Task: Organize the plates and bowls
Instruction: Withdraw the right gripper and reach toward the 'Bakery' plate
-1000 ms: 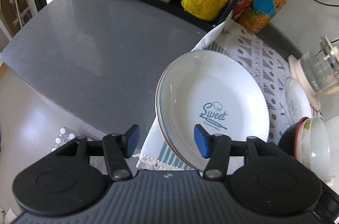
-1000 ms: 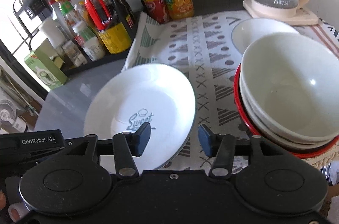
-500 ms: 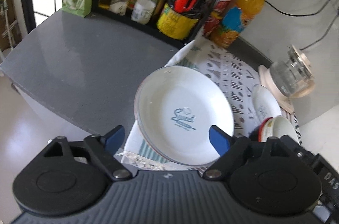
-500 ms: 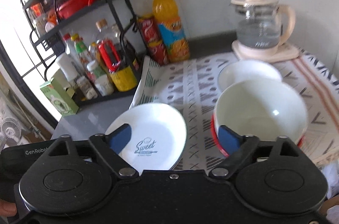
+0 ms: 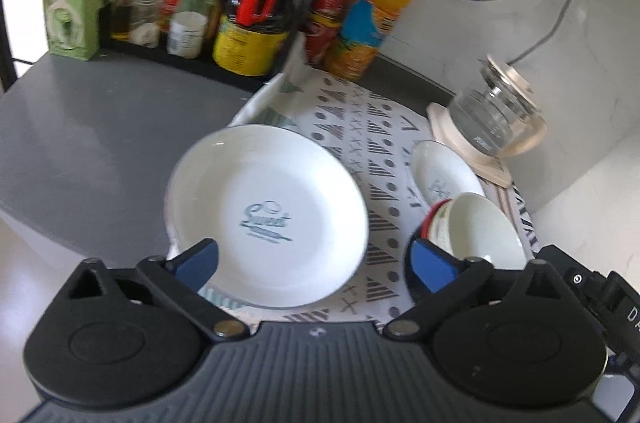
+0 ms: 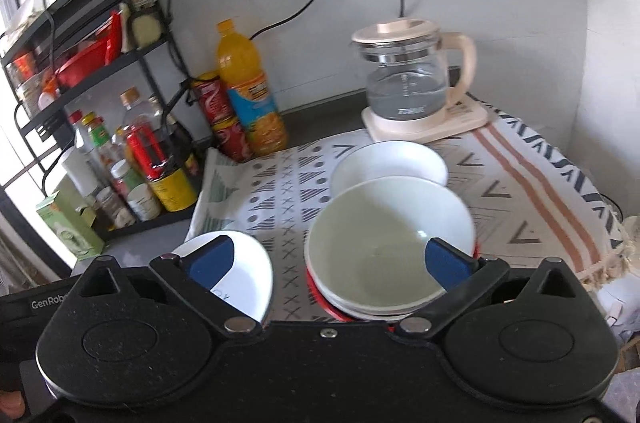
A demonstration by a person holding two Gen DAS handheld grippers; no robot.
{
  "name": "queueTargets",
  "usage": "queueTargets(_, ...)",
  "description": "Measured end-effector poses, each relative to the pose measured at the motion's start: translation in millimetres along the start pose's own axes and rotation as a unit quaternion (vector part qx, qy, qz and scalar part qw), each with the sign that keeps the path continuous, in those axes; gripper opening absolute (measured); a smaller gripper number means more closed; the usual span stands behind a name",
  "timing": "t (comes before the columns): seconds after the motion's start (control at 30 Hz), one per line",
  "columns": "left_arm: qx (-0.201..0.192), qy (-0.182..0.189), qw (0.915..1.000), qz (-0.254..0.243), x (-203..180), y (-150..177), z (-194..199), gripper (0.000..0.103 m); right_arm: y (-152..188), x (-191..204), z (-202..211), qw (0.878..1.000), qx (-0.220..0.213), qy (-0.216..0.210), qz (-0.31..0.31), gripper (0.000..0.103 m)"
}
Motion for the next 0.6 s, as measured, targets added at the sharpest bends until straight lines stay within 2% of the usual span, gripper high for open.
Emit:
queueTargets(0.3, 0.004, 0.019, 0.9994, -0.028, -38.2, -6.3, -25.6, 0.103, -17.5, -33.7, -12.4, 1.000, -0.011, 0.016, -0.020, 0.103)
queueTargets(0.6, 0.020, 0.029, 0.9983, -0.046, -71.5, -30.4, -62.8, 0.103, -44.6, -66.5, -49.9, 0.999, 0.000, 0.021, -0.037, 0.103)
Point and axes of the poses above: each gripper's, at about its wrist camera, not at the fingertips, and z roughly against the way its jaws point, x to its left, y to its underside, the point moved 6 cm from there along -z, roughly the way its jaws point, and after that the axes turned 1 degree about -z, right-handed, at the moved point
